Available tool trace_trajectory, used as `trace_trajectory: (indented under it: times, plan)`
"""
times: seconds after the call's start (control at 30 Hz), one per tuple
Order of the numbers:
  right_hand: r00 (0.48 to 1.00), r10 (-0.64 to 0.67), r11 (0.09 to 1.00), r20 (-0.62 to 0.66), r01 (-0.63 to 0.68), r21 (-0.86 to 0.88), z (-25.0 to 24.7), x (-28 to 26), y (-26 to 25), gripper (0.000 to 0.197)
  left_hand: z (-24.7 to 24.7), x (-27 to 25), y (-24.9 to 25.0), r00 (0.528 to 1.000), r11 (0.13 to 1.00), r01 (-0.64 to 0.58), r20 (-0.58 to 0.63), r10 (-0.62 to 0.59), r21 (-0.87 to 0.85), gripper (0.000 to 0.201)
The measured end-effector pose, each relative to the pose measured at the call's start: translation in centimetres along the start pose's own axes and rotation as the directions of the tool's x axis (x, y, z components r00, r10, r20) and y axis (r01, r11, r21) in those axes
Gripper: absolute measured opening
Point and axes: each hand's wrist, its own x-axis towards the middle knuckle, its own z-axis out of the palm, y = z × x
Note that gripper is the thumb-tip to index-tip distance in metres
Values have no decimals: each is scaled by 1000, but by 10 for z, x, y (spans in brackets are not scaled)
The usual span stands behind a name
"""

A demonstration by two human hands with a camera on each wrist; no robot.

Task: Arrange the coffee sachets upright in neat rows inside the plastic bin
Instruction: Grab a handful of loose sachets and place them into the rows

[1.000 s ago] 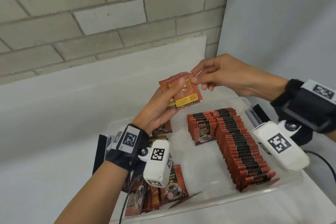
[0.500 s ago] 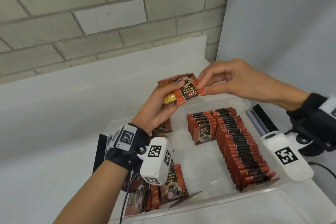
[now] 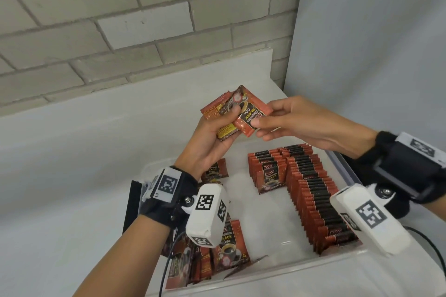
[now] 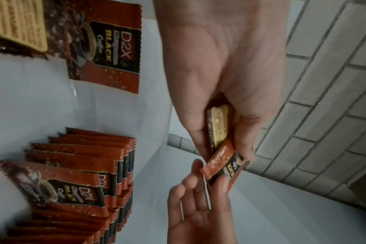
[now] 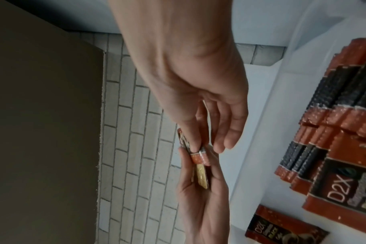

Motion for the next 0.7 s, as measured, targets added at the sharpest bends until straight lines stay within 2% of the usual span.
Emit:
trace_trajectory:
  times: [0.13,0.27,0.4,0.47,0.53,0.63,0.7]
  plan:
    - [998,11,999,-69,-8,40,-4,2,-3,13,-1,2,-1,1000,999,5,-10,-5,42,35]
    - [999,15,997,-37,-12,75,-4,0,-4,21,3,1,0,1000,995,20,-4,-20,94,38]
    - [998,-42,999,-49,42,-3,-13,-1,-6,26,4,0,2,1000,1000,22,-18,-22,16,30]
    - [999,-35,995,23,36,-89,-22,-4,-10,21,4,0,5,998,999,33,-60,-35,-27,23]
    - [991,0,966,135,35,-256,-26,-7,-12,15,4,0,6,994,996,34,-105,-43,-85,23]
    - [969,52,865,241,77,-496,-22,-9,-8,8,4,0,6,991,987,21,-127,-41,-157,20]
    - [962,65,757,265,126,-641,-15,-6,-1,8,5,0,5,991,986,28,-128,-49,-162,16]
